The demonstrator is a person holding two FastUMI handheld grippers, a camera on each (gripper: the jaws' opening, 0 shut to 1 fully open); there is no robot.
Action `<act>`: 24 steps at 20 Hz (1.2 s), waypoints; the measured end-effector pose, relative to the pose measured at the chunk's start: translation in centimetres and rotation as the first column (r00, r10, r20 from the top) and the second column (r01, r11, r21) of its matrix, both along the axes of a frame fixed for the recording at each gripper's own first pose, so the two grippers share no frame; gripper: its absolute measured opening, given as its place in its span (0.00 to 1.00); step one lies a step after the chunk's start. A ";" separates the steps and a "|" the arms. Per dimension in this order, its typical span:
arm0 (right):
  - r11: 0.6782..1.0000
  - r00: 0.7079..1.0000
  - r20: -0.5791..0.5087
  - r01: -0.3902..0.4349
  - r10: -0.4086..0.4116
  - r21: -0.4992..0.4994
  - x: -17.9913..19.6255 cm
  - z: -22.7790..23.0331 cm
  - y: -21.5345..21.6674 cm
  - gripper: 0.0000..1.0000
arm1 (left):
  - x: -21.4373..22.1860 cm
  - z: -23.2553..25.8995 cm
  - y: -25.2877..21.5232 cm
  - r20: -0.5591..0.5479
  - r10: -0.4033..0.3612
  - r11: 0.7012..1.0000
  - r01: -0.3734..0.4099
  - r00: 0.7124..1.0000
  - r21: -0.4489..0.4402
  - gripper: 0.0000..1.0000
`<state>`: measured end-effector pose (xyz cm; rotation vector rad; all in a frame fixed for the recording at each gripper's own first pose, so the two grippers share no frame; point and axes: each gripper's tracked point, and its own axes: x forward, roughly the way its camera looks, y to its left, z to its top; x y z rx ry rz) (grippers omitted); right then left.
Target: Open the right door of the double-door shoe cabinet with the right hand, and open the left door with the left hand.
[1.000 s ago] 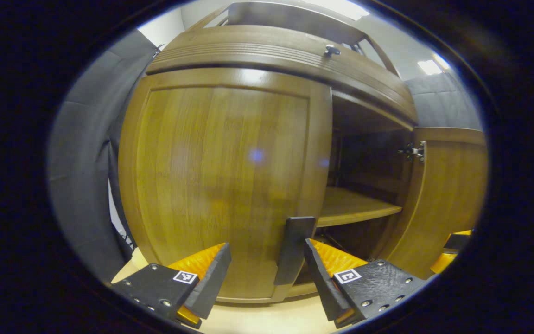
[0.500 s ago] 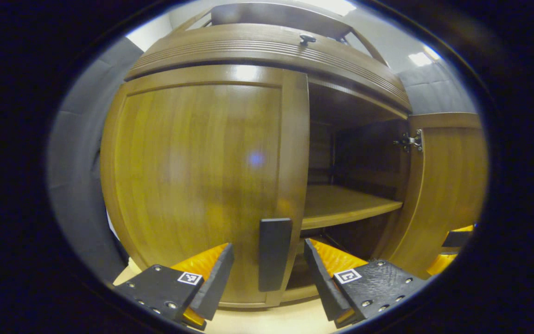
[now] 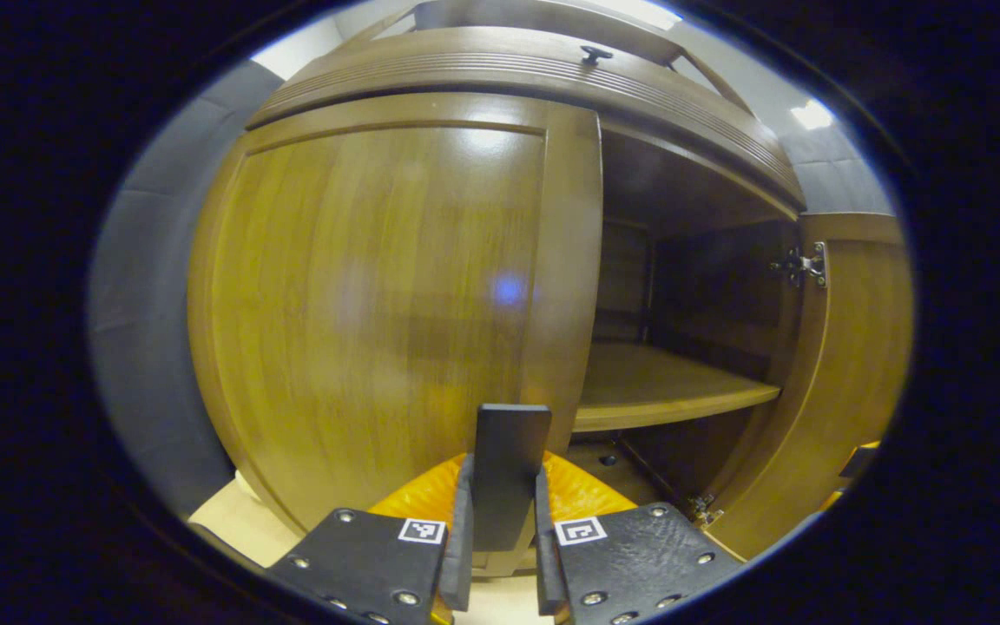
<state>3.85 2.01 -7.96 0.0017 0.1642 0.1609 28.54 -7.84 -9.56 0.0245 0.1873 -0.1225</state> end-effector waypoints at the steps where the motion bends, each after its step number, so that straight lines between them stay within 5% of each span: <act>1: 1.000 1.000 -0.004 -0.001 0.001 0.001 0.1 -0.1 0.0 0.96 | 0.2 -0.4 0.1 -0.004 0.002 1.000 -0.002 1.000 0.024 0.38; 9: 0.999 0.999 -0.007 -0.046 0.046 -0.012 -0.9 -0.4 1.0 0.93 | -0.1 -1.0 0.3 -0.015 0.010 0.999 -0.010 1.000 0.042 0.07; 24: 1.000 1.000 -0.030 -0.001 0.001 0.002 -3.3 -0.8 0.3 0.96 | -5.1 -0.1 1.4 -0.021 -0.051 0.998 0.052 0.998 0.026 0.08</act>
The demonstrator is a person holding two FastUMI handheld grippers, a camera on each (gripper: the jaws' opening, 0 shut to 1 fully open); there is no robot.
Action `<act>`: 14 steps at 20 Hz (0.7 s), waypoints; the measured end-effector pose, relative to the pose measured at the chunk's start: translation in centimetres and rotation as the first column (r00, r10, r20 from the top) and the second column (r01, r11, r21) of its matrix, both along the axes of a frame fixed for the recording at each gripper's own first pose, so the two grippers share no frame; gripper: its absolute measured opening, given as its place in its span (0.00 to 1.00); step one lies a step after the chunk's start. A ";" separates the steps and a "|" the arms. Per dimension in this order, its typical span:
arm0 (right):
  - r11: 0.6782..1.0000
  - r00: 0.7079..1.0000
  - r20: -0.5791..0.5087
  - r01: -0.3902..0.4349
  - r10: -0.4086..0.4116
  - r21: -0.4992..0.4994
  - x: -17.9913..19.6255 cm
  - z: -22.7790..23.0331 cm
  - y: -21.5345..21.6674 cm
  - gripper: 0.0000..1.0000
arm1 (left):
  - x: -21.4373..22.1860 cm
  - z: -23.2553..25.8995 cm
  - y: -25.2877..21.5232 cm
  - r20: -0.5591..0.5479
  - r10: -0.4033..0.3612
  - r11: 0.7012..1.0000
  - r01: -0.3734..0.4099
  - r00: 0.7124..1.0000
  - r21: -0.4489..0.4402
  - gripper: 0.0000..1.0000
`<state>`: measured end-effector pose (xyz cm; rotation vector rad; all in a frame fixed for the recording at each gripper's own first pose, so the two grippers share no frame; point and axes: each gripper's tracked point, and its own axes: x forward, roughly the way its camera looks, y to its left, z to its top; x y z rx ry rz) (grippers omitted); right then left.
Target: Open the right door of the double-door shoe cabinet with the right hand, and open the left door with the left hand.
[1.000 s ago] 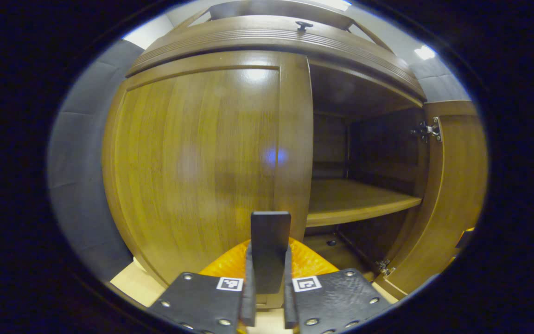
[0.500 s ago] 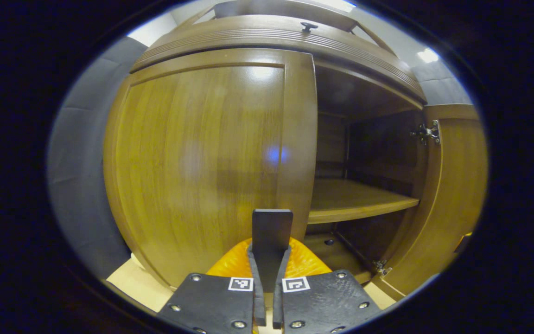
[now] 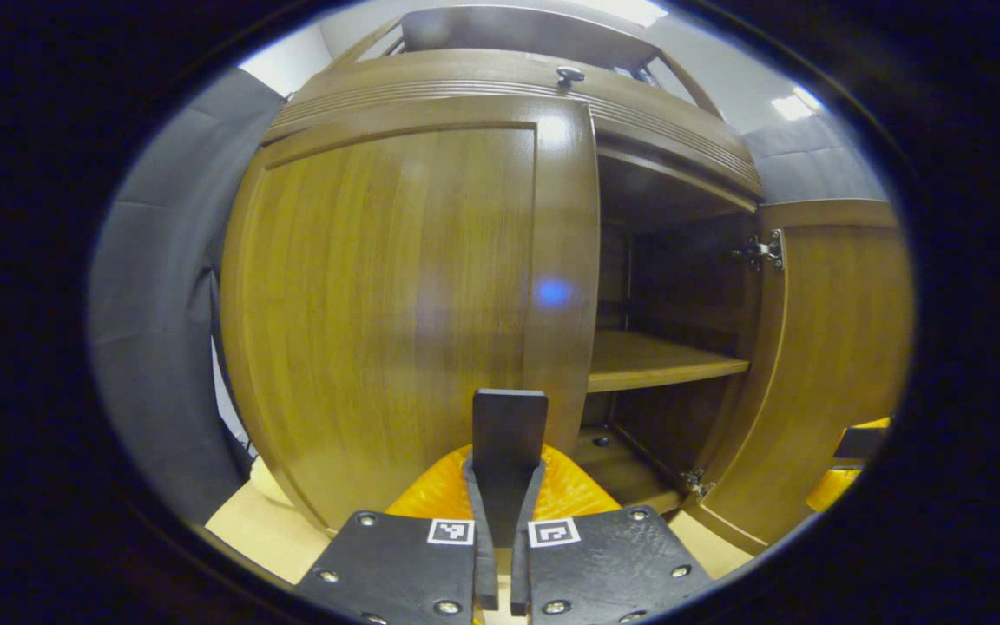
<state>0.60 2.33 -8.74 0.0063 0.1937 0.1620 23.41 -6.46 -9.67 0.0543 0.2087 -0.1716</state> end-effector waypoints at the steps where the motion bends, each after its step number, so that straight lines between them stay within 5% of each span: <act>1: 1.000 1.000 0.002 0.005 -0.005 0.000 -0.1 0.1 -0.1 0.96 | -0.6 -0.1 0.3 -0.001 0.006 1.000 -0.006 1.000 -0.001 0.08; 14: 0.999 1.000 -0.002 0.028 -0.028 -0.018 -3.3 -1.0 -0.2 0.96 | -6.8 0.8 3.9 0.019 0.045 0.999 -0.045 0.999 0.022 0.10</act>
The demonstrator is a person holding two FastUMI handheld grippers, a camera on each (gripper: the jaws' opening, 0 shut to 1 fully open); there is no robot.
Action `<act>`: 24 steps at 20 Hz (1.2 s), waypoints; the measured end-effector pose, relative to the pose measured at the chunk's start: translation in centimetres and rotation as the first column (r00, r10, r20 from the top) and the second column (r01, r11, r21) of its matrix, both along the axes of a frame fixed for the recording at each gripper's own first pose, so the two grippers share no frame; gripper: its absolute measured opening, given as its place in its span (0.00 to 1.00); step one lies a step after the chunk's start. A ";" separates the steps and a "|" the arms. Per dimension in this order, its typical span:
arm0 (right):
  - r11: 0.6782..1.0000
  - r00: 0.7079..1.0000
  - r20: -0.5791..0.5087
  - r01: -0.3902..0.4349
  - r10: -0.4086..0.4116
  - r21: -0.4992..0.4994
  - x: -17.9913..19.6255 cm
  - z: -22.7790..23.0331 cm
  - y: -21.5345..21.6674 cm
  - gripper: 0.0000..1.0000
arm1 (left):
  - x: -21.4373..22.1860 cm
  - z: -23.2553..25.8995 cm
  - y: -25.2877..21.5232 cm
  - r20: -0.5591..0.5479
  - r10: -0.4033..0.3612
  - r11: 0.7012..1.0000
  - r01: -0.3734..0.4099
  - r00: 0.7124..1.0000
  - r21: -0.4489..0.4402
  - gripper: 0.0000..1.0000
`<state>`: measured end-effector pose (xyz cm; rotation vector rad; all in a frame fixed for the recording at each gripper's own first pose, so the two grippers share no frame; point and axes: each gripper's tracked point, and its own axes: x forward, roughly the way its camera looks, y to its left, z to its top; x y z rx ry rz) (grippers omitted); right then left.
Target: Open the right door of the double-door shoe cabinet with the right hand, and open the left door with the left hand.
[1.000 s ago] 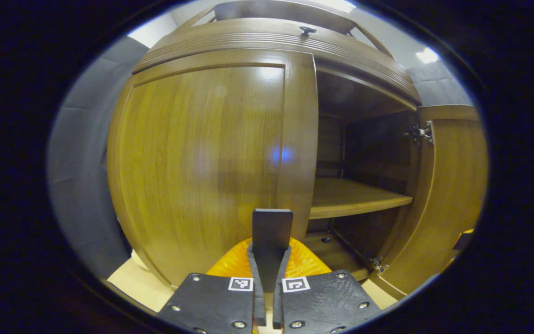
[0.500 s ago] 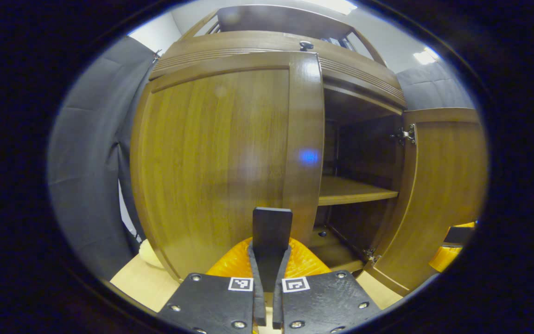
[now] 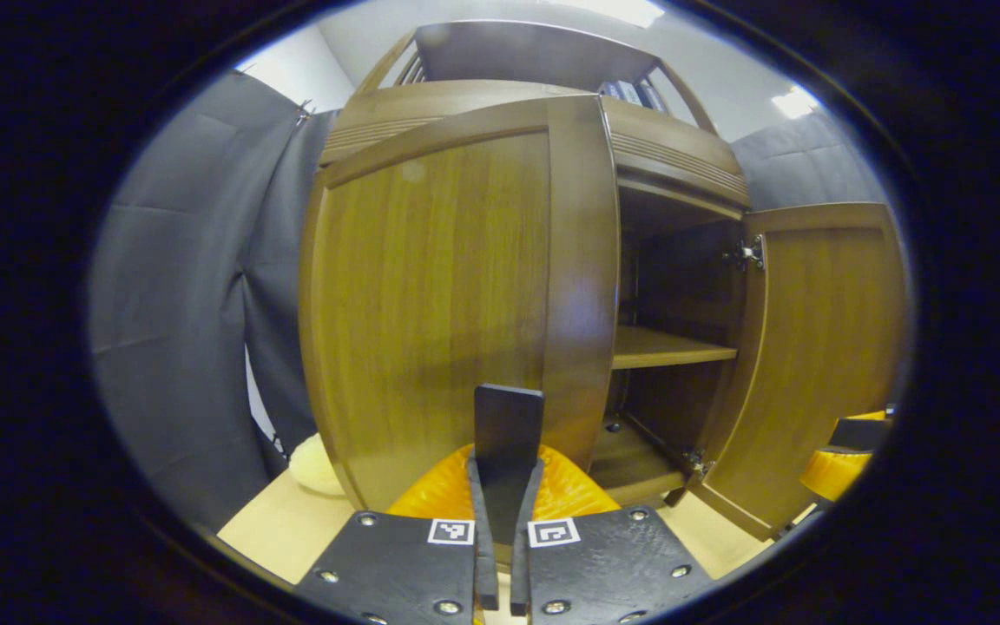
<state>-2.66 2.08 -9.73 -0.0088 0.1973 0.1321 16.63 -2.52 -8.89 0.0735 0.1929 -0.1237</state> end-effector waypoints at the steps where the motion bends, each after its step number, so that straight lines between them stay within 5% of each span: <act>1: 1.000 1.000 0.000 -0.001 0.001 -0.005 -0.1 -0.1 0.1 0.96 | -0.5 0.1 0.4 0.003 0.002 1.000 -0.002 1.000 -0.002 0.10; 24: 1.000 1.000 0.027 -0.007 0.007 -0.018 -1.8 0.0 1.2 0.96 | -7.6 1.8 10.7 0.050 0.069 0.998 -0.070 0.996 0.005 0.07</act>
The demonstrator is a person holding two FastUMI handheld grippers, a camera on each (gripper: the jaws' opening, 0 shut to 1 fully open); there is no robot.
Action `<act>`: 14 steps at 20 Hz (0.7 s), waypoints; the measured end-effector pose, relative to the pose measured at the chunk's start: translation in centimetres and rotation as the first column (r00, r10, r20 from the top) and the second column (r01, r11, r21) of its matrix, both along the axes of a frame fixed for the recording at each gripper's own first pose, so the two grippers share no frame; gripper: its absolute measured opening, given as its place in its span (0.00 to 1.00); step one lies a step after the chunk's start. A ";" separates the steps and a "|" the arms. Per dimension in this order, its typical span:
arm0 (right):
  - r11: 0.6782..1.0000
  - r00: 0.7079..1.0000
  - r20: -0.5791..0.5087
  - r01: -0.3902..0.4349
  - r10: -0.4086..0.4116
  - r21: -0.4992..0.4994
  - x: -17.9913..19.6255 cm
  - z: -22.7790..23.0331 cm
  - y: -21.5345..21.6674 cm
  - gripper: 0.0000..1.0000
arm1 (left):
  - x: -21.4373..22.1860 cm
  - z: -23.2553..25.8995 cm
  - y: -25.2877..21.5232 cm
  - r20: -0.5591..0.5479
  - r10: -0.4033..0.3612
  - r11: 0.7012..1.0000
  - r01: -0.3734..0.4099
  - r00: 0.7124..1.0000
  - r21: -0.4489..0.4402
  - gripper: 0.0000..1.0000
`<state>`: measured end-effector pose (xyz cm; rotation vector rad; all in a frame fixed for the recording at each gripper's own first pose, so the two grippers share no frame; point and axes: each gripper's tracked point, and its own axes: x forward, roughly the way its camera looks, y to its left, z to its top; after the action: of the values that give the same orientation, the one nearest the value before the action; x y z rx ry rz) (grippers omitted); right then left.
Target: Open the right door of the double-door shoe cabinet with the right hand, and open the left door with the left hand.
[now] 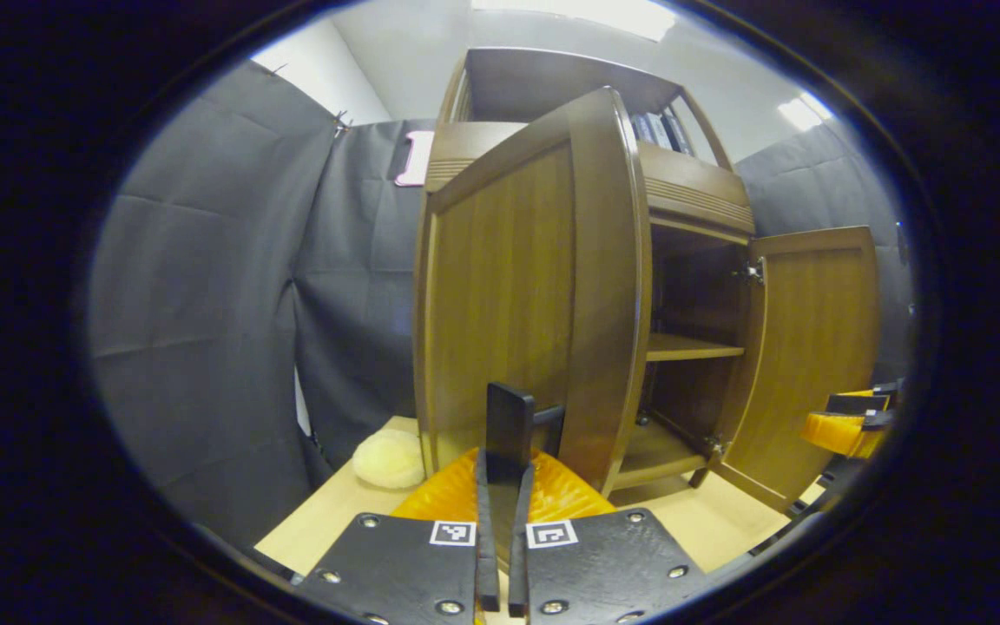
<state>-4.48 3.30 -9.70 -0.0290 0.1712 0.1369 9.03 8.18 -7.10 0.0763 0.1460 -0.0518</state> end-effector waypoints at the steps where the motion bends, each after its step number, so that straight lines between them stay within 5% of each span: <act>1: 1.000 1.000 0.001 0.002 -0.002 0.002 0.0 0.0 0.0 0.96 | -0.4 0.1 1.1 0.006 0.015 1.000 -0.015 1.000 0.006 0.07; 6: 1.000 1.000 0.005 -0.013 0.013 -0.004 0.2 0.3 0.7 0.93 | -1.5 1.2 6.5 0.033 0.044 0.999 -0.044 0.998 -0.010 0.07; 14: 0.999 0.999 0.013 -0.033 0.034 -0.038 0.6 1.1 1.1 0.96 | -1.7 2.0 15.3 0.070 -0.062 0.997 0.065 0.996 -0.049 0.05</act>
<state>-3.89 4.41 -8.56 -0.0708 0.1600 0.1669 7.30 23.49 -5.15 0.0313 0.0738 -0.1160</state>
